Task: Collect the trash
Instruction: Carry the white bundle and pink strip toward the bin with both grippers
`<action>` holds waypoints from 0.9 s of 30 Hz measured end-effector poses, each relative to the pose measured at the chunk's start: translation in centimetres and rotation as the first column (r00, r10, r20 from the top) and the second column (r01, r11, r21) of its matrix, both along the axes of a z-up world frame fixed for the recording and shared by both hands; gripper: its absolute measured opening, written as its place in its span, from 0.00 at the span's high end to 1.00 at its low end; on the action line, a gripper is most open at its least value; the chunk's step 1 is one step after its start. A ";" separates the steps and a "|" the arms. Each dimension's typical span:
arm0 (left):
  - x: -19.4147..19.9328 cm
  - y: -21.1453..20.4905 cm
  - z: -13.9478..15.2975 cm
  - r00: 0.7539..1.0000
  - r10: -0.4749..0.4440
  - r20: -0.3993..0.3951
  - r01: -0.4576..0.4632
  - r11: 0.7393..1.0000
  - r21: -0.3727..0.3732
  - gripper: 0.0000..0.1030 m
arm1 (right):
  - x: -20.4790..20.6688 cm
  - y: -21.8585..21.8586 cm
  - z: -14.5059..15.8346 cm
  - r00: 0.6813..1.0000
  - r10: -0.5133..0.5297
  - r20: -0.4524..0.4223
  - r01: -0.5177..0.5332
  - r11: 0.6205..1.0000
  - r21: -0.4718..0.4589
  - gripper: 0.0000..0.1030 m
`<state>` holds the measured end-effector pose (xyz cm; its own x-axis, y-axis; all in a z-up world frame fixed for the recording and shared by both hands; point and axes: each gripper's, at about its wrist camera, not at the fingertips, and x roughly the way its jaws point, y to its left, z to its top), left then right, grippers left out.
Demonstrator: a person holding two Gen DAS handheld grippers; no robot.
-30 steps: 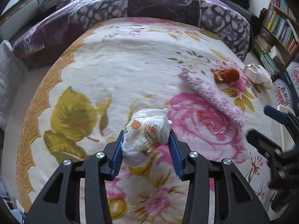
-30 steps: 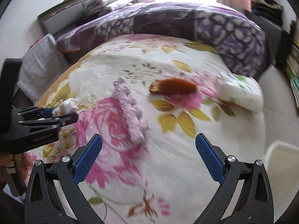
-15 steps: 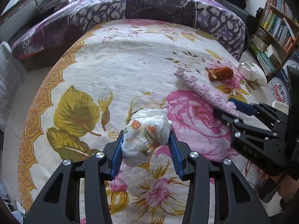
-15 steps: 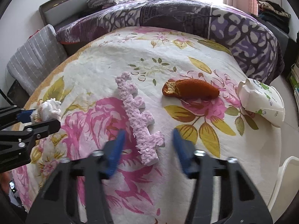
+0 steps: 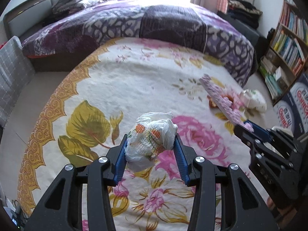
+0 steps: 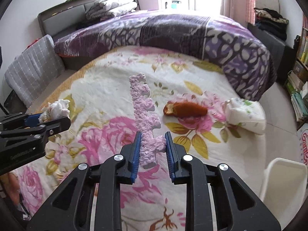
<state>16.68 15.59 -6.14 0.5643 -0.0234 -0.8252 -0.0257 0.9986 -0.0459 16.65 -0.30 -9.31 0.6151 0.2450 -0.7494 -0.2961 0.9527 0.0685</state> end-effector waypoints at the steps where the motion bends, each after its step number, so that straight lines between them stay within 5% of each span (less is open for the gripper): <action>1: -0.1 -0.1 0.3 1.000 0.003 0.009 -0.003 1.000 -0.001 0.56 | -0.3 -0.2 0.5 1.000 -0.008 0.003 0.008 1.000 0.005 0.78; 10: -1.2 -1.3 3.0 0.996 0.007 0.088 -0.008 1.000 0.011 0.56 | -2.9 -3.4 4.0 0.990 -0.141 0.007 0.141 0.990 -0.011 0.77; 27: -2.6 -6.7 3.0 0.990 -0.080 0.120 0.072 0.995 0.068 0.56 | -6.5 -9.6 5.0 0.965 -0.257 0.041 0.256 0.966 0.033 0.77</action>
<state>14.12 8.92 -3.12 0.6598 -0.0202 -0.7512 0.0522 0.9985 0.0190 10.19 -9.92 -4.28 0.6928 0.0946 -0.7149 -0.0452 0.9951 0.0879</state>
